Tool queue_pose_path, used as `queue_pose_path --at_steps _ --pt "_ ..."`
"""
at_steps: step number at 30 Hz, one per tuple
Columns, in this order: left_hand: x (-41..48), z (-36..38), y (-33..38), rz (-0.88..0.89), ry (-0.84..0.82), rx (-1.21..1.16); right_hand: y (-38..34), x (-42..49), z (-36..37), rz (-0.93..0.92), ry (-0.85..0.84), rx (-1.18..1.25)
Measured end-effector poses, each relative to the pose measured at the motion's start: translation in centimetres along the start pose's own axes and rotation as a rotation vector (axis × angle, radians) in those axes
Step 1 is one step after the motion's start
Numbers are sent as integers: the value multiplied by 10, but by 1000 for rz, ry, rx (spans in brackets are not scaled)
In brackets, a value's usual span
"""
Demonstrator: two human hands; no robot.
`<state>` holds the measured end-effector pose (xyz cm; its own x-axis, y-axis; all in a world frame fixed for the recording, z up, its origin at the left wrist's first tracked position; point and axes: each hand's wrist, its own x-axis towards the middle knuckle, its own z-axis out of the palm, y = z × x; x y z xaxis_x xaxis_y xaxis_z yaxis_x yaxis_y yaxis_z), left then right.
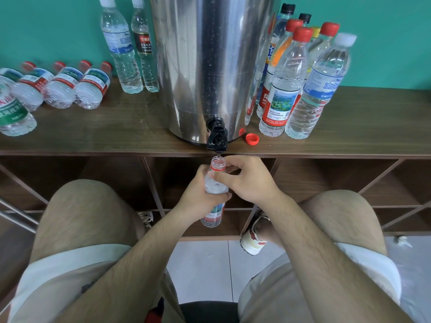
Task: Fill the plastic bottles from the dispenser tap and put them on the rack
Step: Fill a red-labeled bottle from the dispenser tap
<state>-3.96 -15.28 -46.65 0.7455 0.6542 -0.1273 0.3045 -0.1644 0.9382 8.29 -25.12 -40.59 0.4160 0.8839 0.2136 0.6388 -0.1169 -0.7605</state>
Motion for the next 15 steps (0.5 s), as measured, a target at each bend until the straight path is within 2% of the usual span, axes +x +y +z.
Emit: queue_pose_path --at_steps 15 --pt "6 2 -6 12 -10 36 0 0 0 4 7 -13"
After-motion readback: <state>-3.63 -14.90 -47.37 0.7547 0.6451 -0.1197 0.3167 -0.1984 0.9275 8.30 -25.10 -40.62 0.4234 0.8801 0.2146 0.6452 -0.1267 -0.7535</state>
